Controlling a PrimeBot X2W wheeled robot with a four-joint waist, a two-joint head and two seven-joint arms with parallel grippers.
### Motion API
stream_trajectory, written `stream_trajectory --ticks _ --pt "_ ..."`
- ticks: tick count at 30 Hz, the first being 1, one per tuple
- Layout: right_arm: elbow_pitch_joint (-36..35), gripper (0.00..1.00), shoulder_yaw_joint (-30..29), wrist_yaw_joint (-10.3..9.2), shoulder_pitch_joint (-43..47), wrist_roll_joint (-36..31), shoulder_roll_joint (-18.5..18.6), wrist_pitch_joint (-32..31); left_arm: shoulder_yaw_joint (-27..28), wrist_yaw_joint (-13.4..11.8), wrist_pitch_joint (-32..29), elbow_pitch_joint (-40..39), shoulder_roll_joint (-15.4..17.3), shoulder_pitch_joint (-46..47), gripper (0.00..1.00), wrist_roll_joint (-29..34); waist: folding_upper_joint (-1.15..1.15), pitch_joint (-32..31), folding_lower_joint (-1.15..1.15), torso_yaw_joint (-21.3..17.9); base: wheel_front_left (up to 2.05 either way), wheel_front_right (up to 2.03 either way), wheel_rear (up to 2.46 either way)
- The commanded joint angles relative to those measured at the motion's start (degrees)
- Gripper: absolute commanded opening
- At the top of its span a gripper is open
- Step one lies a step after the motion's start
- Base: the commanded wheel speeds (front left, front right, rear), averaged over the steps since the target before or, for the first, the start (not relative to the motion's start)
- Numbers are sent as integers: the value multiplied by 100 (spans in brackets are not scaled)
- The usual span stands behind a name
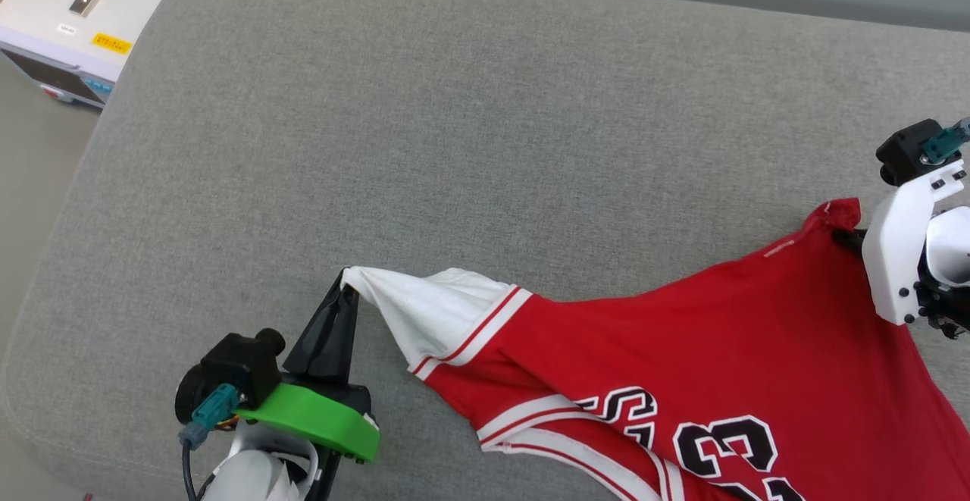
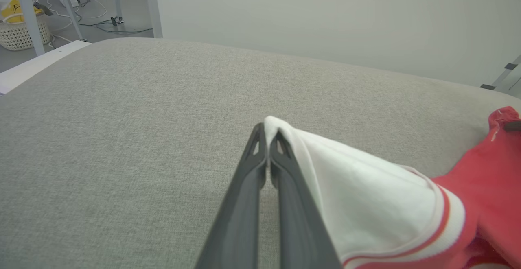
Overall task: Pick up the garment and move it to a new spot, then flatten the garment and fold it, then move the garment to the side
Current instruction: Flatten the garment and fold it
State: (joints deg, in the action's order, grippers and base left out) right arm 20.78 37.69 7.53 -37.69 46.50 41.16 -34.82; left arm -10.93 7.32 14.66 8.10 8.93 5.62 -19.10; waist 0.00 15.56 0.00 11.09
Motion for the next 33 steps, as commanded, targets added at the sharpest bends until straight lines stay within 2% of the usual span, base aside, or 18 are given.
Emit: stream_trajectory --ticks 1,12,17,23,26,33 --pt "-95 0 -20 -4 -43 62 35 205 35 14 34 -68 83 30 0 48 0 -275 0 -156 0 0 0" --pt "-874 0 -477 -4 -30 278 154 1193 255 16 -132 -494 675 933 0 -58 0 -751 0 -563 0 0 0" --pt "-1269 0 -773 -4 -99 260 151 1470 292 16 -412 -735 1074 1717 0 -154 0 -822 0 -749 0 0 0" --pt "-1603 0 -1229 -4 -306 191 58 1629 -13 16 -749 -852 1470 2861 0 -309 0 -776 0 -880 0 0 0" --pt "-1727 0 -1410 -4 -447 126 -13 1643 -177 16 -845 -807 1580 3461 0 -364 0 -697 0 -934 0 0 0" --pt "-1945 0 -1717 -4 -866 -73 -193 1569 -576 16 -915 -379 1615 4866 0 -503 0 -325 0 -1025 0 0 0"
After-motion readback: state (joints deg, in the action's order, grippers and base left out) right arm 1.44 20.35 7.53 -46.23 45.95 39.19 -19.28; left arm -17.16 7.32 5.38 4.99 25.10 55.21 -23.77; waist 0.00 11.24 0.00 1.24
